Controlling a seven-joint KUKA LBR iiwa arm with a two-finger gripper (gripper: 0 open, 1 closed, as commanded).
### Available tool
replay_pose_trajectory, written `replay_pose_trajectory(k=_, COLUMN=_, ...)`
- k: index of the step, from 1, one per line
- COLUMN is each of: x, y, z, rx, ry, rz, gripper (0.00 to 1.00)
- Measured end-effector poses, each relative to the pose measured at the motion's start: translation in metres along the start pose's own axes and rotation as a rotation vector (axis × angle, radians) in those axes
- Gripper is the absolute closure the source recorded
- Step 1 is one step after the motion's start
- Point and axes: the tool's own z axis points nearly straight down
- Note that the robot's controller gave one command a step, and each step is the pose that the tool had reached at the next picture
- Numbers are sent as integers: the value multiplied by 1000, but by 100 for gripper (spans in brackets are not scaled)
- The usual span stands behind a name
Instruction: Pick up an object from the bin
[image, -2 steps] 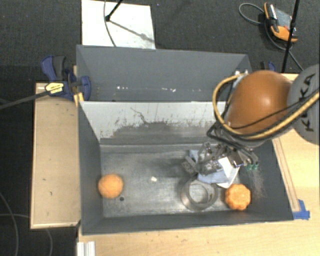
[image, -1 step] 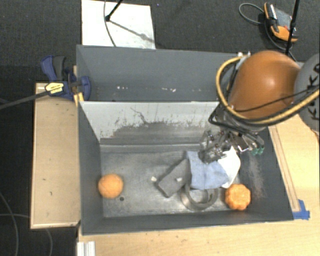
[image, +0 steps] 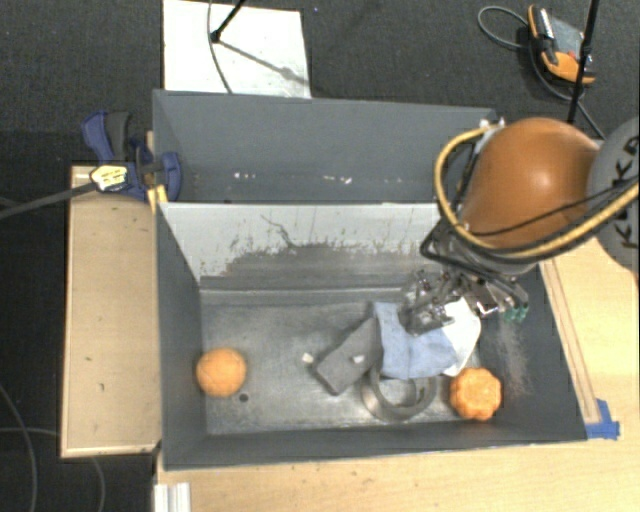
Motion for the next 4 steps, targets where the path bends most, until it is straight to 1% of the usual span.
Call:
replay_pose_trajectory(k=1, x=-22, y=6, z=72, rx=-3, ry=6, rz=-122, gripper=0)
replay_pose_trajectory(k=2, x=-22, y=5, z=72, rx=-3, ry=6, rz=-120, gripper=0)
replay_pose_trajectory(k=3, x=-34, y=-6, z=142, rx=-5, ry=10, rz=-170, gripper=100)
replay_pose_trajectory(k=4, x=-34, y=-6, z=142, rx=-5, ry=10, rz=-168, gripper=100)
